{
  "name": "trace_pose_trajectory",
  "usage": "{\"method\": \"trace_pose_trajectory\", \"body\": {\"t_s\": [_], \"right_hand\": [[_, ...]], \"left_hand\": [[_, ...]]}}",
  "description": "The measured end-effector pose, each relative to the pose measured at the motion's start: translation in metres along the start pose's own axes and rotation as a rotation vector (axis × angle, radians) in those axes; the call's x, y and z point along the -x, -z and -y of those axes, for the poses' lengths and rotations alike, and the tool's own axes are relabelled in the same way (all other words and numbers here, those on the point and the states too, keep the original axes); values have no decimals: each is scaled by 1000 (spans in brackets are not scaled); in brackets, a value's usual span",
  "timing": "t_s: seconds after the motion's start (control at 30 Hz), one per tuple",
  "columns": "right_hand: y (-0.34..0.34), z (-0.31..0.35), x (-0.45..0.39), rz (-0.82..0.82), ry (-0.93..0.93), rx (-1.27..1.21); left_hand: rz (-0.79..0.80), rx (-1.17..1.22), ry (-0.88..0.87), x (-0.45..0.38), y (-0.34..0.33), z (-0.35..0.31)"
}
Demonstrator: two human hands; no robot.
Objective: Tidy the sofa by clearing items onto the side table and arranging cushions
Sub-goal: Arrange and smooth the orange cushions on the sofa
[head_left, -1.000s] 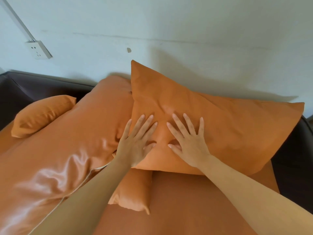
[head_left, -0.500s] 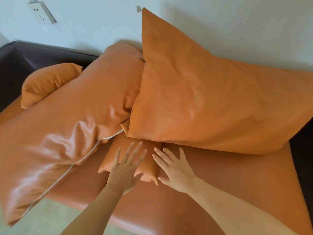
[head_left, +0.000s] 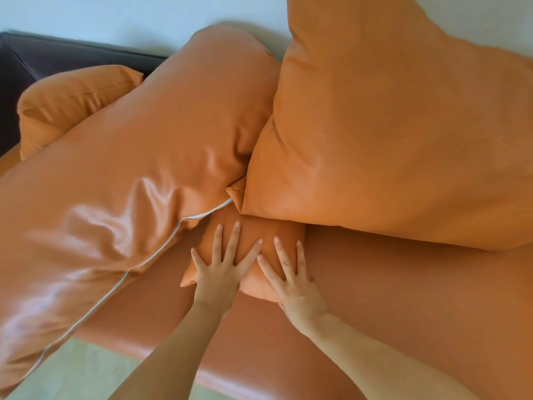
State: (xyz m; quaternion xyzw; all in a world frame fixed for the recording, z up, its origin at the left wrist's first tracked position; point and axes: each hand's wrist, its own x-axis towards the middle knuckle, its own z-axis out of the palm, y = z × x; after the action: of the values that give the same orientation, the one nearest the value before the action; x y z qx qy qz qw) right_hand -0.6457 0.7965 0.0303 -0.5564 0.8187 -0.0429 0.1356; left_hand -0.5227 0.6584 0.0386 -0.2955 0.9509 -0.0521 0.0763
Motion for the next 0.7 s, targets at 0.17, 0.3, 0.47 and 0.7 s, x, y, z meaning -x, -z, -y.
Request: {"method": "trace_pose_trajectory", "body": {"t_s": [0.17,0.3,0.47,0.7], "right_hand": [[-10,7,1,-91,7,-75],[0,6,0,-65,38,-102],[17,3,2,-46,62,-137],[53,-11,29,-48,112,-140]], "left_hand": [[8,-4,-28,3,2,2],[6,4,-63,3,6,6],[2,23,-92,5,14,10],[-84,109,-56,28,36,-8]]}}
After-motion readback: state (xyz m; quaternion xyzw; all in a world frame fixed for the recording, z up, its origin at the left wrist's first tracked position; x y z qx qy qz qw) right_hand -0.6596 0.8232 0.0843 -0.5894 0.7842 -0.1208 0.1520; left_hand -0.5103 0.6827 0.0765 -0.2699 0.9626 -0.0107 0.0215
